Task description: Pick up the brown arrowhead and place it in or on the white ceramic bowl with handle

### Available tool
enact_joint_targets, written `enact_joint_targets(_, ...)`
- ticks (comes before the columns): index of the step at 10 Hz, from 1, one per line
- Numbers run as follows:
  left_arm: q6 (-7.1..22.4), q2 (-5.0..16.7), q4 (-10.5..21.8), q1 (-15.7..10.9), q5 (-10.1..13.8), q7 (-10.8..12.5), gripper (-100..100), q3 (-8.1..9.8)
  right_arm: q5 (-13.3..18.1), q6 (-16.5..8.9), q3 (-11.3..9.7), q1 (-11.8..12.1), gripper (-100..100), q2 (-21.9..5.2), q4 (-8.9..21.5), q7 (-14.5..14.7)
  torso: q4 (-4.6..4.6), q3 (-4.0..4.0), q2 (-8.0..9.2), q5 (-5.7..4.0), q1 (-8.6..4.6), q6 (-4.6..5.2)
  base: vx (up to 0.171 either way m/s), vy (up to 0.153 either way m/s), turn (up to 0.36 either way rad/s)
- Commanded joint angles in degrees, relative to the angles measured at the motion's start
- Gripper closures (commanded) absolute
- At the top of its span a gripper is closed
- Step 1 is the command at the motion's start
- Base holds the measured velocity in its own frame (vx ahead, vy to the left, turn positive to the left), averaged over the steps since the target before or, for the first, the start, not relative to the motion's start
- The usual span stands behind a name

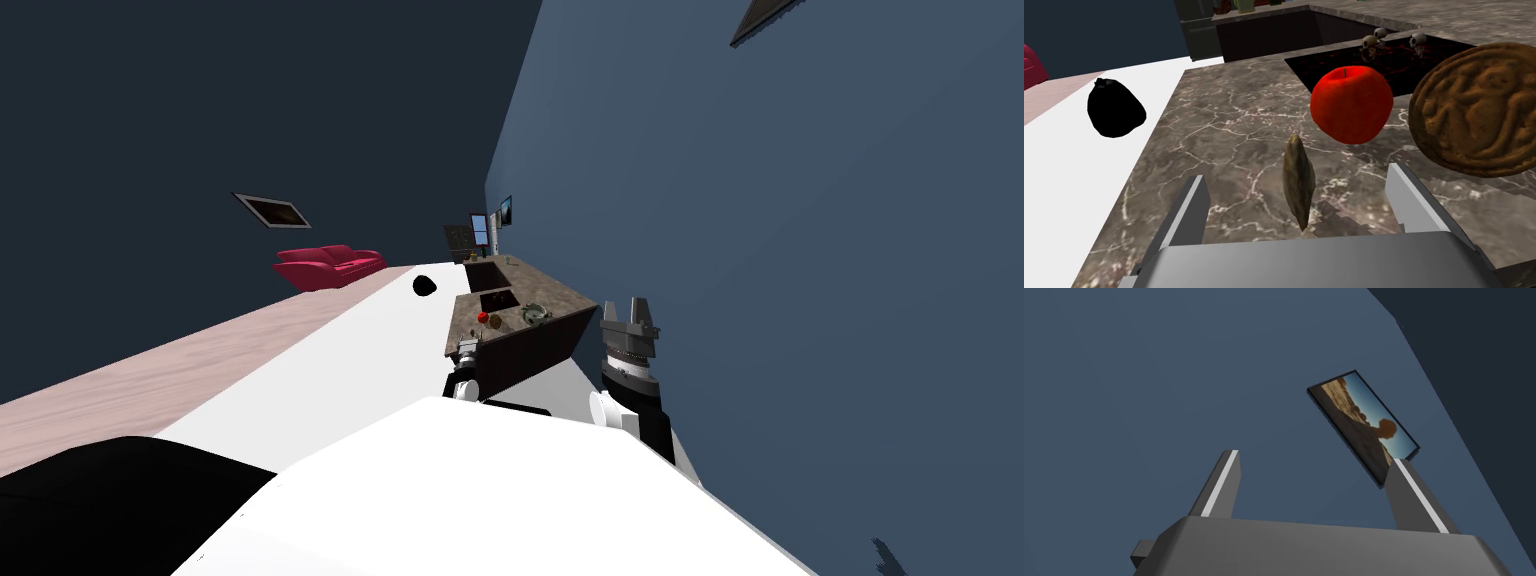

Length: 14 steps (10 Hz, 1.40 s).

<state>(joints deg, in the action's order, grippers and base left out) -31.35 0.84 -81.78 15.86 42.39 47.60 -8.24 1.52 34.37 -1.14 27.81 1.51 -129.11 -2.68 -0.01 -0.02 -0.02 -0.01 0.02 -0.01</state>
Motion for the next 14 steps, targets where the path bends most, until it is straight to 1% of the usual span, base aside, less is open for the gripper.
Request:
enact_joint_targets(1,1.6,-0.3,-1.0,-0.6,0.3,-0.8,-100,0.66,0.0,0.0,0.0,0.0,0,0.0,0.0,0.0,0.0,0.0,0.0,0.0,0.0,0.0,0.081,0.027,0.055)
enact_joint_targets(2,0.5,-0.2,-0.2,-0.4,0.1,-0.3,-100,0.25,0.0,0.0,0.0,0.0,0,0.0,0.0,0.0,-0.03,-0.11,-0.21,0.01,0.08,-0.01,0.052,0.016,0.01)
enact_joint_targets(3,0.7,-0.2,-0.2,-0.5,0.1,-0.4,100,0.29,0.0,0.0,0.0,0.0,0,0.0,0.0,0.0,-0.04,-0.1,-0.16,0.01,0.06,0.0,0.007,0.002,-0.002)
enact_joint_targets(7,0.7,-0.2,-0.3,-0.5,0.1,-0.4,100,0.27,0.0,0.0,0.0,0.0,0,0.0,0.0,0.0,-0.01,0.01,0.02,0.0,0.02,0.0,0.0,0.0,0.0)
enact_joint_targets(8,0.7,-0.2,-0.3,-0.5,0.1,-0.4,0,0.27,0.0,0.0,0.0,0.0,0,0.0,0.0,0.0,-0.01,0.01,0.02,0.0,0.02,0.0,0.0,0.0,0.0)
enact_joint_targets(9,0.7,-0.2,-0.3,-0.5,0.1,-0.4,100,0.28,0.0,0.0,0.0,0.0,0,0.0,0.0,0.0,-0.01,0.01,0.02,0.0,0.02,0.0,0.0,0.0,0.0)
enact_joint_targets(10,0.7,-0.2,-0.3,-0.5,0.1,-0.4,0,0.27,0.0,0.0,0.0,0.0,0,0.0,0.0,0.0,-0.01,0.01,0.02,0.01,0.02,0.0,0.0,0.0,0.0)
enact_joint_targets(11,1.2,1.5,-0.2,-1.2,0.0,-0.2,100,0.4,0.0,0.0,0.0,0.0,0,0.0,0.0,0.0,-0.01,0.01,0.02,0.01,0.02,0.0,-0.007,0.01,-0.049)
enact_joint_targets(14,3.4,4.8,0.2,-4.1,-0.2,0.5,100,0.96,0.0,0.0,0.0,0.0,0,0.0,0.0,0.0,0.01,0.05,0.09,0.01,0.18,0.02,-0.029,0.038,-0.074)
